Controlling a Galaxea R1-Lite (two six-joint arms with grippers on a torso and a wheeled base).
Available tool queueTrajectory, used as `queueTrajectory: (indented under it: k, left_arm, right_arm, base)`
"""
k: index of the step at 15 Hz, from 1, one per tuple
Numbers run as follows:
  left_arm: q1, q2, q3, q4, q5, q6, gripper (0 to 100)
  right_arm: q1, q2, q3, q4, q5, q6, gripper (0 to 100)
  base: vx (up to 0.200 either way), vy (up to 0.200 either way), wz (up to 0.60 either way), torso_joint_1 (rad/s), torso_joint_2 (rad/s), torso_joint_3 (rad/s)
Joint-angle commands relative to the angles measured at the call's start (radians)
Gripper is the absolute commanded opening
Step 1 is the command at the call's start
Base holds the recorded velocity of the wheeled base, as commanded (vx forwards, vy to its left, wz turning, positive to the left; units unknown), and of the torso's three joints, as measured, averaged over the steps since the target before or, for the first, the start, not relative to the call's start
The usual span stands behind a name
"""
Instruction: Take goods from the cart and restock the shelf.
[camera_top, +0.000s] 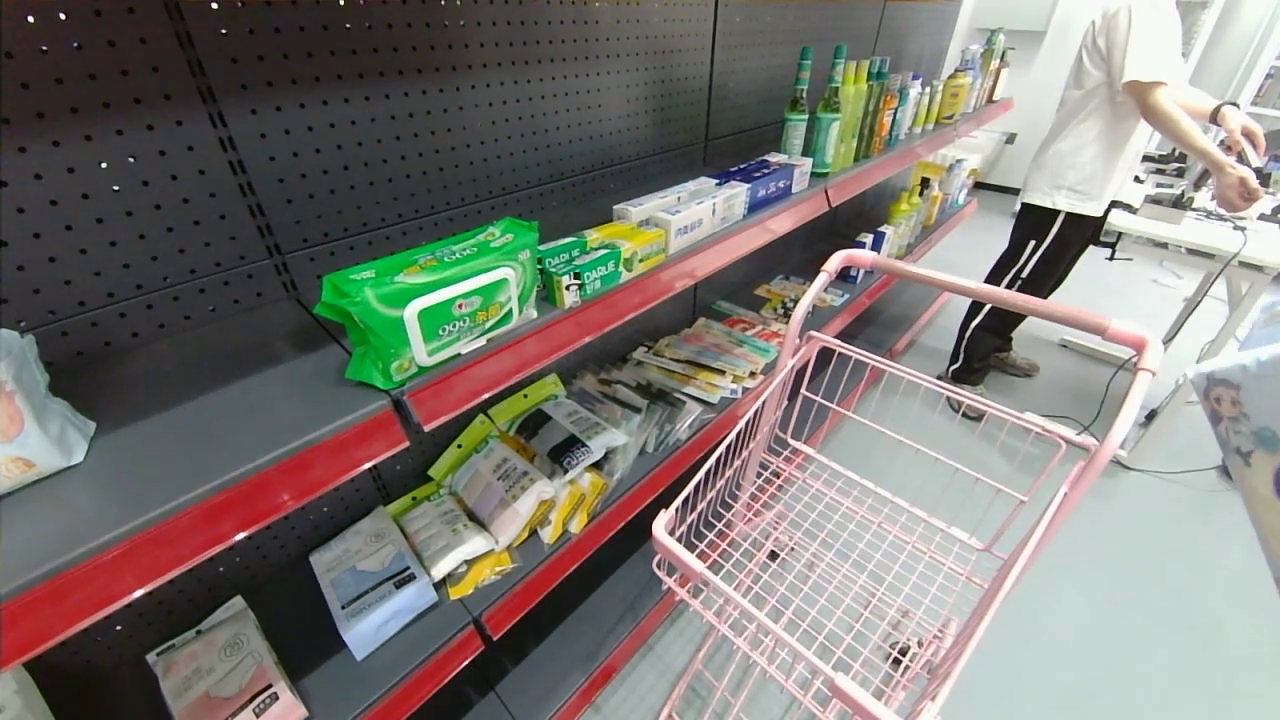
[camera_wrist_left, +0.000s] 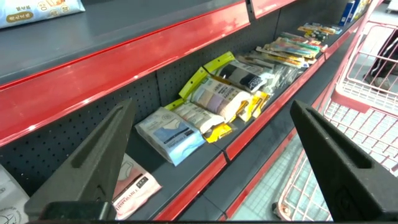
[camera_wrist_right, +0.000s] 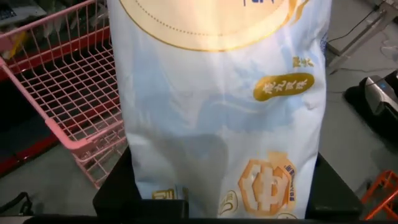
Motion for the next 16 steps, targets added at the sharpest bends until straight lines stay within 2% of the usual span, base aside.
queueTrajectory:
  k: [1,4,8,16]
  left_arm:
    - [0.000,0.001,0.000,0.000,0.000,0.001,100]
    - [0.000,0.001,0.000,0.000,0.002,-0.002,100]
    - [0.000,0.001,0.000,0.000,0.002,-0.002,100]
    - [0.000,0.001,0.000,0.000,0.002,-0.004,100]
  right_arm:
    - [0.003,-0.107,0.010,0.028,0.024,-0.001,0]
    - [0.003,-0.141,0.042,0.031,0.053,-0.006,0]
    - [0.005,-0.127,0.041,0.030,0.053,-0.011,0]
    - [0.005,-0.130,0.061,0.033,0.053,-0.011,0]
  base:
    - [0.000,0.000,0.00,0.000,0.00,0.000]
    - [0.000,0.000,0.00,0.167,-0.40,-0.240]
    - [0.000,0.000,0.00,0.229,-0.55,-0.322]
    - [0.000,0.000,0.00,0.173,-0.38,-0.219]
